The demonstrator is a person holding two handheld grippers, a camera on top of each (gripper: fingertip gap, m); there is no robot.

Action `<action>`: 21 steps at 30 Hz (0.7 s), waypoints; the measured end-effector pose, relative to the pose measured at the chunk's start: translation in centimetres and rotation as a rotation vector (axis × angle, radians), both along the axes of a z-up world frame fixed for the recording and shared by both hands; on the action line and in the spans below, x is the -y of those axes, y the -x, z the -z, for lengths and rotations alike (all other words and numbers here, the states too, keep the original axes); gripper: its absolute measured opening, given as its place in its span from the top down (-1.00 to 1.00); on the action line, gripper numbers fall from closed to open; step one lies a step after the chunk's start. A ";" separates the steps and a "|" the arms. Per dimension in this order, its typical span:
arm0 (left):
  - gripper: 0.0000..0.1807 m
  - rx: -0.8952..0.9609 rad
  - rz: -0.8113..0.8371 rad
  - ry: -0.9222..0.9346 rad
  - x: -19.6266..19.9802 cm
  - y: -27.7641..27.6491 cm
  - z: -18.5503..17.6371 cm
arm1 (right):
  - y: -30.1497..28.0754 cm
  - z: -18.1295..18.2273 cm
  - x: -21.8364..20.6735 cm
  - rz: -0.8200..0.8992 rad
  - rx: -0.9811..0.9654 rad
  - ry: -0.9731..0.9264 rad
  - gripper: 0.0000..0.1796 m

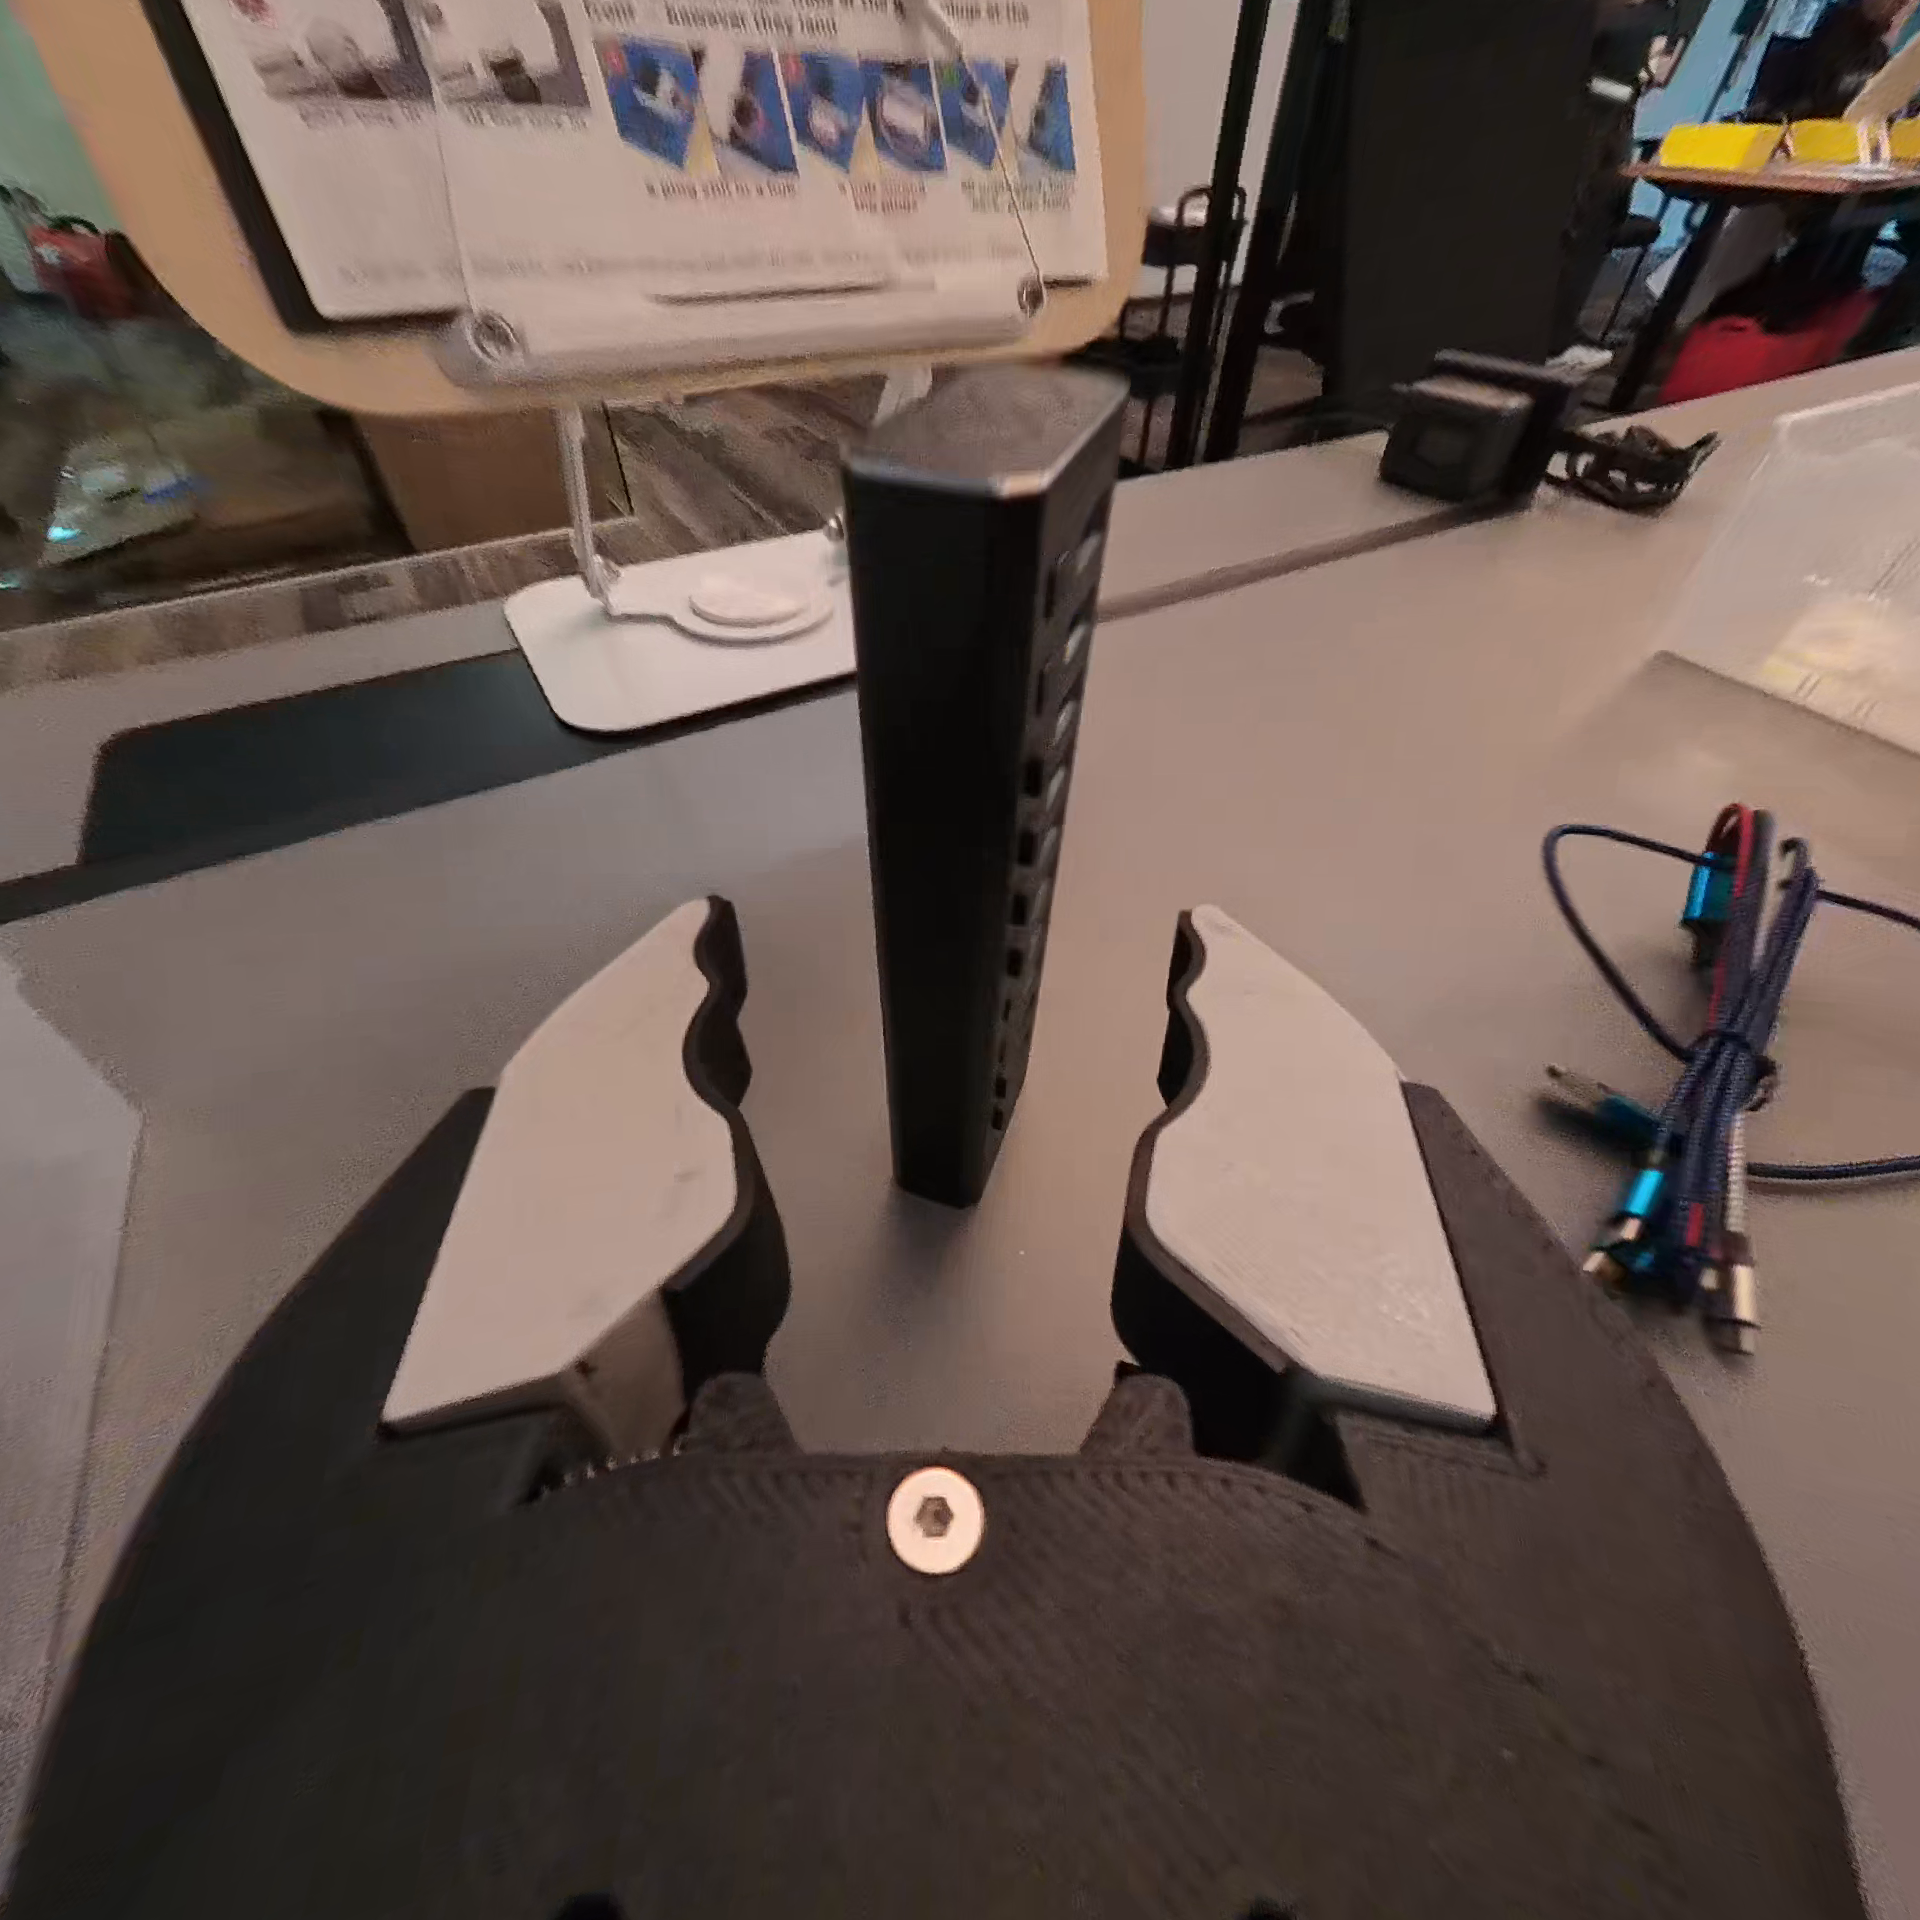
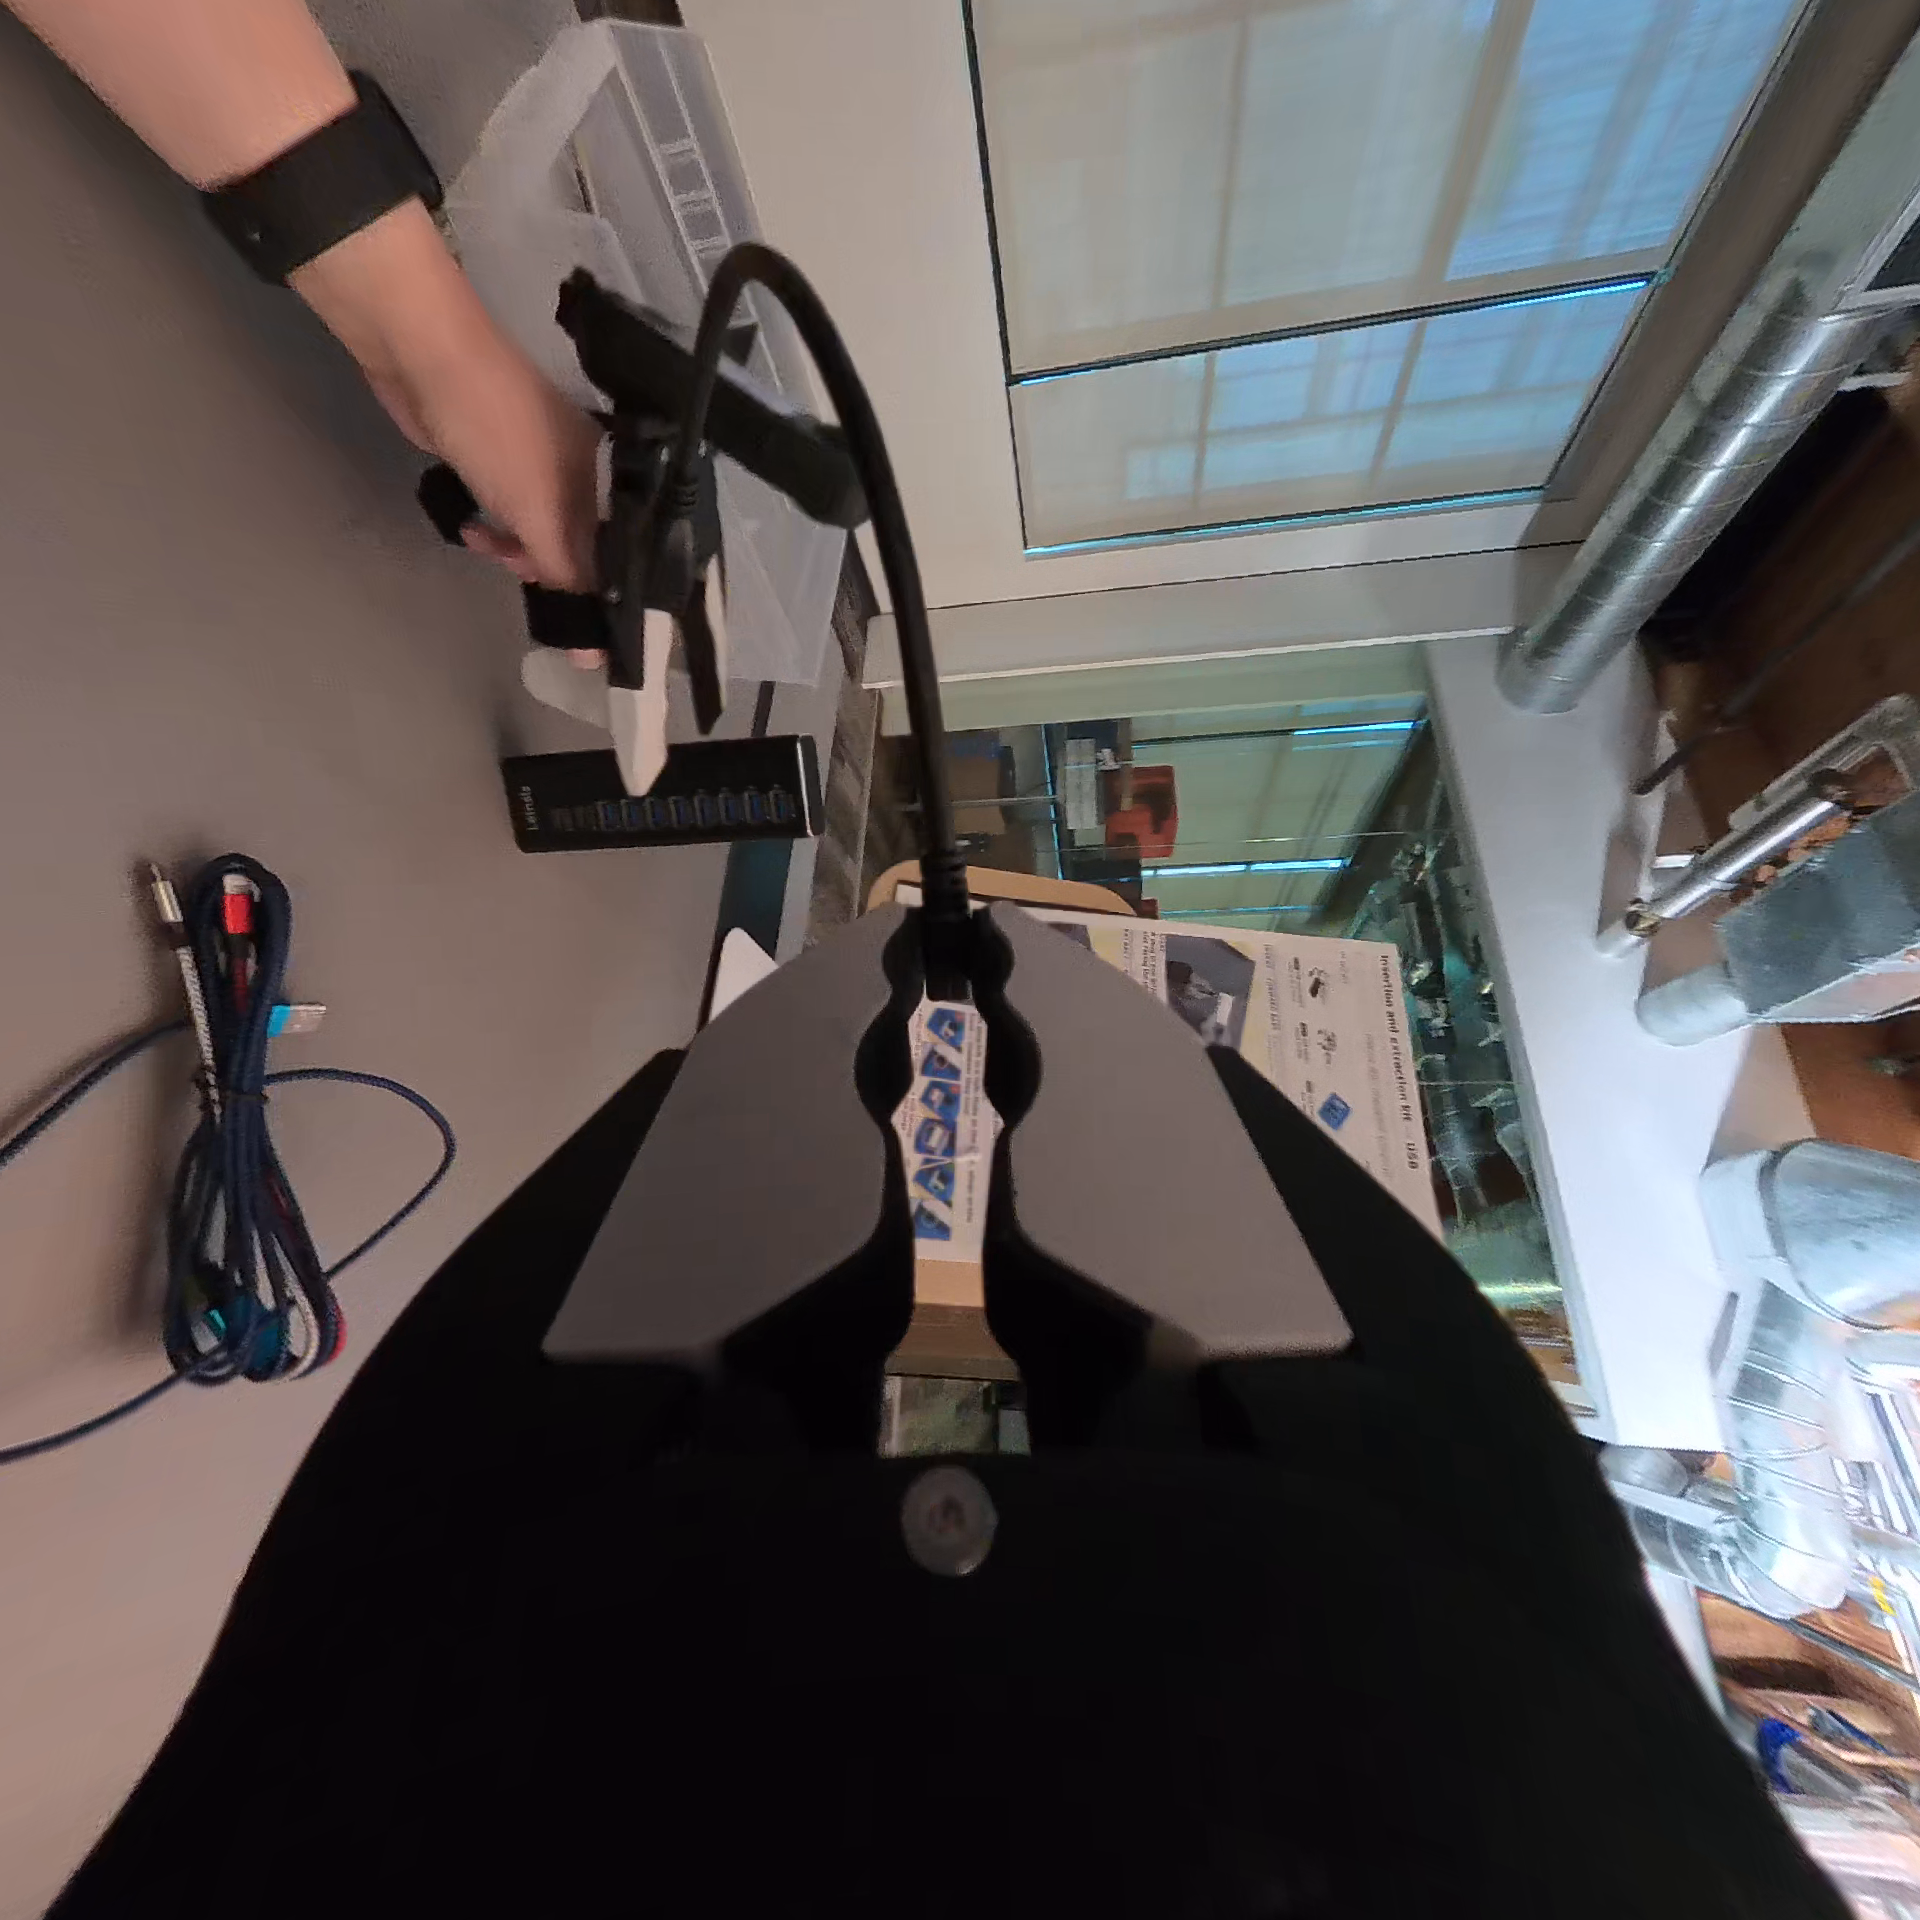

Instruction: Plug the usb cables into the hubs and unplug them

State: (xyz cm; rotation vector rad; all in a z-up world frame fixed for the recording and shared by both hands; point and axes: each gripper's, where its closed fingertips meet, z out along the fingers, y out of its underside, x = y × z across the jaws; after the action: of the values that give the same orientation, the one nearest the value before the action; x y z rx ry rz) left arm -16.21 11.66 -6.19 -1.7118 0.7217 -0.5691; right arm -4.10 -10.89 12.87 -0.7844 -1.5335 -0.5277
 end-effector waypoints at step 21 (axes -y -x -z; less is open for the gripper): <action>0.69 0.032 0.358 0.142 2.0 -5.9 -0.5 | -0.7 -0.6 -1.3 0.015 0.024 -0.106 0.91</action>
State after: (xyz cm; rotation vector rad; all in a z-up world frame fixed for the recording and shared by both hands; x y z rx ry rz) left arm -10.29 9.68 -5.68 -1.7082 0.9936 -0.9115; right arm -3.44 -9.63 13.49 -0.7108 -1.5101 -0.6269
